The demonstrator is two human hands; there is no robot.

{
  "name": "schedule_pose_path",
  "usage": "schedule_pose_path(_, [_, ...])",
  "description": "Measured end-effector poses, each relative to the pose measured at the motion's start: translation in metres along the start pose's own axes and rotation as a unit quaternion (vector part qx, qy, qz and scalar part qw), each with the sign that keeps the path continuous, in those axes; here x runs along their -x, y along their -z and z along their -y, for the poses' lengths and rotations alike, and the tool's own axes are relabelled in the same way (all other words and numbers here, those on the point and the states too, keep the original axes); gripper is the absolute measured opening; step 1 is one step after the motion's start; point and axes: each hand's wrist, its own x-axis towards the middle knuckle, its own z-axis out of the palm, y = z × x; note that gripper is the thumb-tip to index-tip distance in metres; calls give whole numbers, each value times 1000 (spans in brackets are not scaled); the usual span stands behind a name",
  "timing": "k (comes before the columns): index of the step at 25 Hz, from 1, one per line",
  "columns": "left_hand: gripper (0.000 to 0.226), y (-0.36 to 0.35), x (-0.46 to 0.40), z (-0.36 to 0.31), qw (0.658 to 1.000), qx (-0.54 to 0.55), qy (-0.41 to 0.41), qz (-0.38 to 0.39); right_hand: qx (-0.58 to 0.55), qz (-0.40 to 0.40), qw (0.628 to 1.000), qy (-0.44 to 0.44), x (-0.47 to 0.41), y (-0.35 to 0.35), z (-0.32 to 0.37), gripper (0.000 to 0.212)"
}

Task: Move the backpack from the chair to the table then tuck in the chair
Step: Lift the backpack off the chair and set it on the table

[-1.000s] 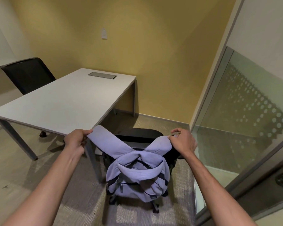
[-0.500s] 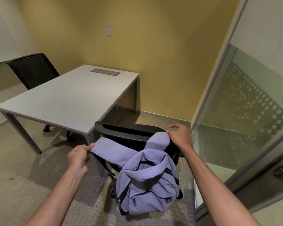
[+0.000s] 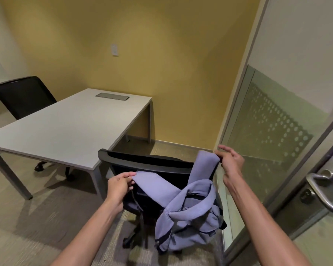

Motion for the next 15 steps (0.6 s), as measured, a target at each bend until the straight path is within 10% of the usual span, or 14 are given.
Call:
schedule_pose_path(7, [30, -30, 39, 5, 963, -79, -121, 228, -52, 57, 989, 129, 16, -19, 96, 25])
schedule_pose_path(9, [73, -32, 60, 18, 926, -132, -176, 306, -74, 86, 980, 161, 21, -27, 122, 27])
schedule_pose_path(12, [112, -59, 98, 34, 913, -240, -237, 231, -108, 106, 967, 207, 21, -36, 159, 29])
schedule_pose_path(15, [86, -95, 123, 33, 942, -201, -259, 76, -119, 122, 953, 249, 16, -40, 184, 29])
